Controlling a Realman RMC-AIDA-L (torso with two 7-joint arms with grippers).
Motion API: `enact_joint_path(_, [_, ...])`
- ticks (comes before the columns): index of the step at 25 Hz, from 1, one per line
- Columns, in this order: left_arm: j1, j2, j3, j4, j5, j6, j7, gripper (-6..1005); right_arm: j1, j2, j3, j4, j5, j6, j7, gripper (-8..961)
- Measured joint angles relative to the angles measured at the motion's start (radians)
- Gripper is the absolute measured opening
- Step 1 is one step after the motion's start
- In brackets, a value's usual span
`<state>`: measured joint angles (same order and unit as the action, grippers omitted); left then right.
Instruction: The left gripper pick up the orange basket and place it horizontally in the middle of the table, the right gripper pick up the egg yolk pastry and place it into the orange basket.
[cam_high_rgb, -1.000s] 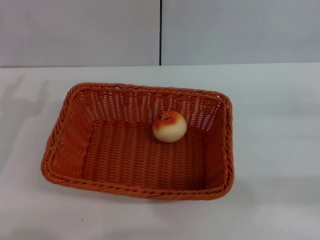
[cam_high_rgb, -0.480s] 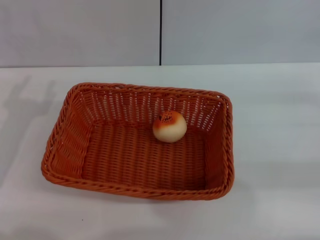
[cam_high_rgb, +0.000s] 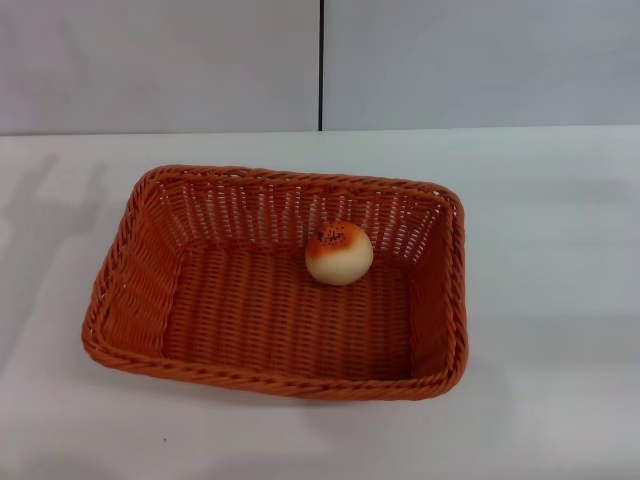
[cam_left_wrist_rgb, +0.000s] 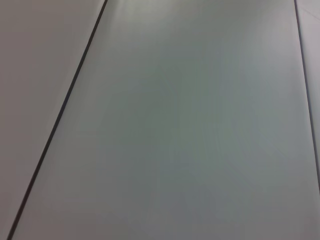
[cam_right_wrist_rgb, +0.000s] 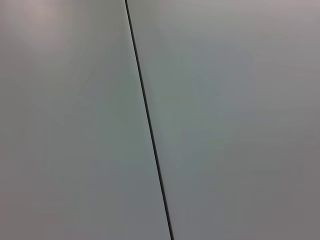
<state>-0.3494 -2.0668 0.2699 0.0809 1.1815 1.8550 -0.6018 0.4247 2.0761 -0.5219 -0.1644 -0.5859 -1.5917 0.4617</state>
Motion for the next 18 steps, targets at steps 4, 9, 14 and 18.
enact_joint_path(4, [0.005, 0.001, -0.006, 0.000, -0.002, 0.011, 0.000, 676, -0.002, 0.002, 0.000, 0.037, 0.000, -0.031, 0.002, 574])
enact_joint_path(9, [0.012, 0.003, -0.012, 0.007, -0.003, 0.026, 0.003, 676, -0.013, 0.004, -0.001, 0.089, 0.000, -0.087, 0.009, 574])
enact_joint_path(14, [0.016, 0.004, -0.032, 0.006, -0.003, 0.020, 0.009, 676, -0.018, 0.004, -0.003, 0.148, 0.000, -0.147, 0.005, 574])
enact_joint_path(18, [0.017, 0.003, -0.039, 0.005, -0.003, 0.018, 0.010, 676, -0.014, 0.005, -0.001, 0.179, 0.000, -0.169, 0.004, 574])
